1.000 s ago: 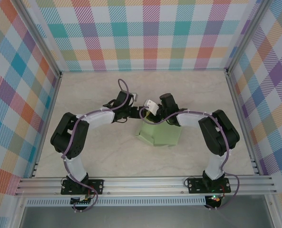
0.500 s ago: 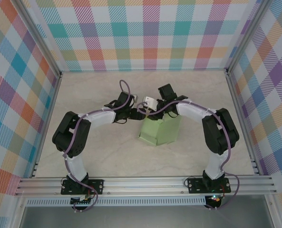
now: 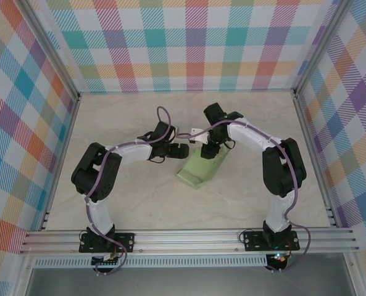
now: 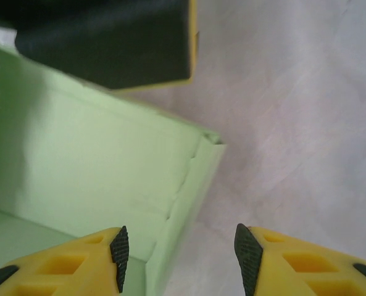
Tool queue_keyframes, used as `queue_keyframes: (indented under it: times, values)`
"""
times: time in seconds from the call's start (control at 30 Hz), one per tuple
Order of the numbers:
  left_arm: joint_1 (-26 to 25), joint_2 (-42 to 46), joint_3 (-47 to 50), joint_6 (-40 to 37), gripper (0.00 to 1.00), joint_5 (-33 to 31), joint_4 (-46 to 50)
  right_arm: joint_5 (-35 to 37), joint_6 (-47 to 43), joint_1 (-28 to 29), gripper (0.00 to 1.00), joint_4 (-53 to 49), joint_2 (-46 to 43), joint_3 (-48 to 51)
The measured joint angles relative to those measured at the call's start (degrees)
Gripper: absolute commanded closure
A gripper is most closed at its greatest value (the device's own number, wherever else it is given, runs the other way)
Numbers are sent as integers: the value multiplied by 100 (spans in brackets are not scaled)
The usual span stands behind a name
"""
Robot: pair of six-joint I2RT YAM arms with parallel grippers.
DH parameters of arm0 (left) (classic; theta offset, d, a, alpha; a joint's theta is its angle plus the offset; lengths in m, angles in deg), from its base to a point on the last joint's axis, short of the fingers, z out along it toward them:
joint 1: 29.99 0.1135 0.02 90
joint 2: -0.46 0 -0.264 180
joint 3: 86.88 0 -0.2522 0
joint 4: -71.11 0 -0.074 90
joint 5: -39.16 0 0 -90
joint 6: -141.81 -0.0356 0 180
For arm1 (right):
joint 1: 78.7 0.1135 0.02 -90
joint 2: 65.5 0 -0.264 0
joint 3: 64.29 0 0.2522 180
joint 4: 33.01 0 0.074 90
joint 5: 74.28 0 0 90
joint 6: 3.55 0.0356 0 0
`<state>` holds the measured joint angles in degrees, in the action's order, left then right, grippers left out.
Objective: Fold the paper box
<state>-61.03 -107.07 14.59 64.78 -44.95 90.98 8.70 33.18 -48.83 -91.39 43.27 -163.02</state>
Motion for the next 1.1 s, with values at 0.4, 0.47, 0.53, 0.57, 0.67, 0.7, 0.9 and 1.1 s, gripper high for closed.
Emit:
queue_keyframes:
  times: [0.4,0.47,0.53,0.57,0.67,0.7,0.9,1.1]
  values:
    - [107,37,28,129,9,-90,160,1084,393,365,51,-1104,516,-833]
    - [170,170,90,225,9,-96,210,1123,610,369,51,-1185,527,-973]
    - [256,409,151,326,9,-103,297,1093,916,367,51,-1147,518,-1086]
    - [282,531,179,380,9,-101,306,1067,1067,354,51,-1126,516,-1128]
    - [315,1019,286,546,9,-55,313,933,1609,273,51,-1071,511,-1340]
    - [323,1217,358,590,9,-33,293,885,1779,238,51,-1078,511,-1458]
    - [323,2041,962,734,9,-37,280,761,2310,-96,50,-1132,514,-1902]
    - [323,2210,1552,870,10,-236,306,660,2516,-166,50,-1419,837,-1884]
